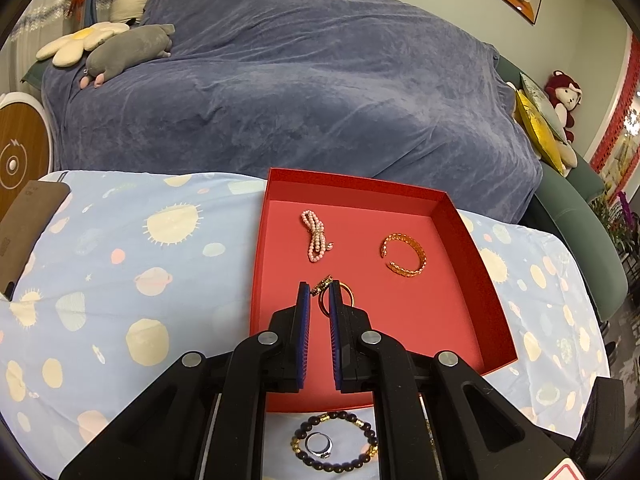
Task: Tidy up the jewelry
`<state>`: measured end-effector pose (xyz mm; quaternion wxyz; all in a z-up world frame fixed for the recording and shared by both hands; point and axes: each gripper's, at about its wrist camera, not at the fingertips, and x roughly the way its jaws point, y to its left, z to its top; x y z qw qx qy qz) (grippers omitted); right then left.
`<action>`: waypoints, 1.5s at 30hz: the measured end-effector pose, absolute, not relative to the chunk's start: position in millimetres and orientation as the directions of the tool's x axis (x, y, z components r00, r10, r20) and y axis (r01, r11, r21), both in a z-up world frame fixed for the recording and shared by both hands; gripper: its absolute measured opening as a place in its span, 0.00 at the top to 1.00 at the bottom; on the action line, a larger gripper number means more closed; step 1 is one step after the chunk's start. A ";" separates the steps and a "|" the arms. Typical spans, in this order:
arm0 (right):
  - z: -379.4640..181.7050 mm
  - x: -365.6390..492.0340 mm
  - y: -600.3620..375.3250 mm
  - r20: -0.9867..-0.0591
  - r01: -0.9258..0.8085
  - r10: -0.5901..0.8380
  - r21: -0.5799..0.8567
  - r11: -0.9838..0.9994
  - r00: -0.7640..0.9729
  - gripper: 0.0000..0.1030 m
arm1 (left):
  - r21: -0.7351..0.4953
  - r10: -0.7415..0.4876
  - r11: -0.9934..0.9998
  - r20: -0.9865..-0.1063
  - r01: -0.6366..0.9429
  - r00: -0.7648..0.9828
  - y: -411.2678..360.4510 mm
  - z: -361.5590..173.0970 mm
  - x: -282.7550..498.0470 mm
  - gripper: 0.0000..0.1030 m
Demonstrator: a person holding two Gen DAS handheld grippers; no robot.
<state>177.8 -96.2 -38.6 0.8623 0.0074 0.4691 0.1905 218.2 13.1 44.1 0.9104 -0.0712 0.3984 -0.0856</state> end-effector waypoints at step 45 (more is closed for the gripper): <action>-1.2 169.8 -196.8 -0.683 -0.042 0.412 0.488 0.872 0.604 0.89 | -0.207 -0.296 0.954 -0.756 0.217 0.583 -12.7 24.7 195.6 0.93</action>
